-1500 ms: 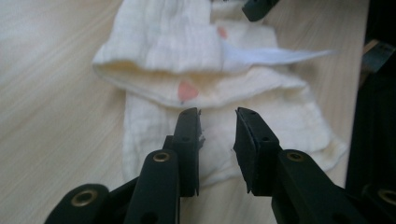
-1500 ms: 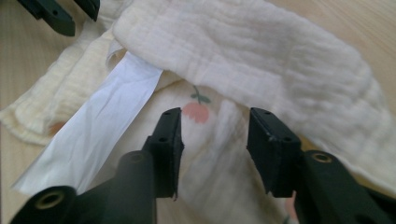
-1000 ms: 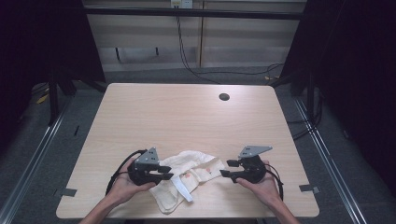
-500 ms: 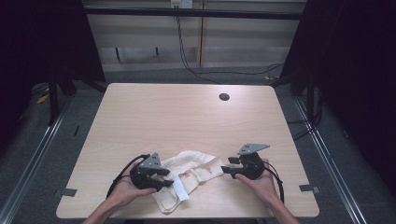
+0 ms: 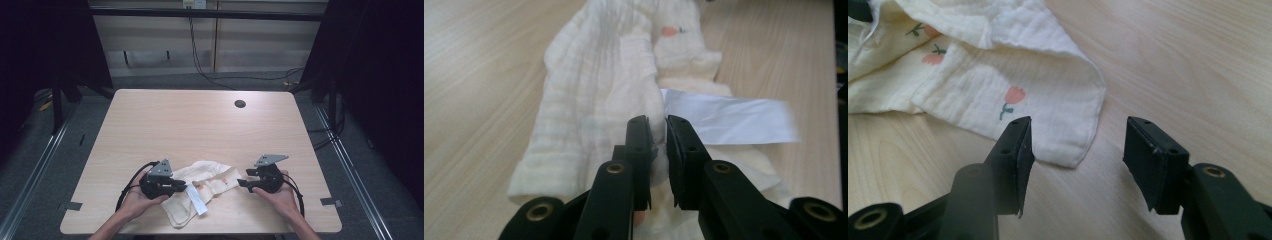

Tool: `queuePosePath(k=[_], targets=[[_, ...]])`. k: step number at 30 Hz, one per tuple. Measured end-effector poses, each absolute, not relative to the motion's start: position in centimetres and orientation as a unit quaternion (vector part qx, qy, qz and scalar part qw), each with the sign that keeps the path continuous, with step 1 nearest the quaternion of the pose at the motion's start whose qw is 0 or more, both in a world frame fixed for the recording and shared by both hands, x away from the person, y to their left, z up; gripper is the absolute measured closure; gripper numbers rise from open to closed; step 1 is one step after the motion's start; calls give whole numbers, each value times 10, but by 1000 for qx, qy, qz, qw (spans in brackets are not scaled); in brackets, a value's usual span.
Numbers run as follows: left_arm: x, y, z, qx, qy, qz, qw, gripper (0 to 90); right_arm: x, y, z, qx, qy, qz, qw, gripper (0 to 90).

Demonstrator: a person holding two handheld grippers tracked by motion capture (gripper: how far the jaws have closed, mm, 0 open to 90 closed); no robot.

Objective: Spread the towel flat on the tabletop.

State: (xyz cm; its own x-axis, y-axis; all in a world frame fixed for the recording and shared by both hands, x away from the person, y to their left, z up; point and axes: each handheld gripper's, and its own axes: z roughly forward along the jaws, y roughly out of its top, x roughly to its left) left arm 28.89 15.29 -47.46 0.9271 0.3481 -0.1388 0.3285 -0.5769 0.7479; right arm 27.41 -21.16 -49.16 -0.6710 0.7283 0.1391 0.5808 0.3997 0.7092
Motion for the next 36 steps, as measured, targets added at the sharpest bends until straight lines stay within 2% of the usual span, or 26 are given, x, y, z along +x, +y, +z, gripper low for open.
queuePosePath(k=[10, 11, 16, 21, 25, 28, 30, 36], targets=[[293, 169, -464, 868, 213, 22, 448, 813, 275, -208, -493, 387, 831, 387, 99, 427], [293, 171, -463, 867, 214, 24, 450, 813, 277, -207, -496, 385, 830, 393, 88, 428], [293, 178, -461, 858, 219, 26, 465, 814, 279, -202, -500, 376, 838, 386, 91, 445], [294, 189, -460, 850, 234, 31, 471, 817, 282, -198, -503, 368, 839, 389, 97, 503], [298, 197, -459, 840, 244, 26, 484, 817, 280, -197, -503, 366, 840, 390, 90, 504], [298, 200, -462, 828, 252, 1, 501, 817, 279, -199, -501, 369, 836, 397, 88, 579], [296, 200, -462, 831, 251, 6, 497, 817, 280, -200, -501, 368, 834, 402, 84, 602], [295, 202, -460, 837, 242, 20, 490, 819, 282, -205, -502, 381, 825, 413, 51, 815]])
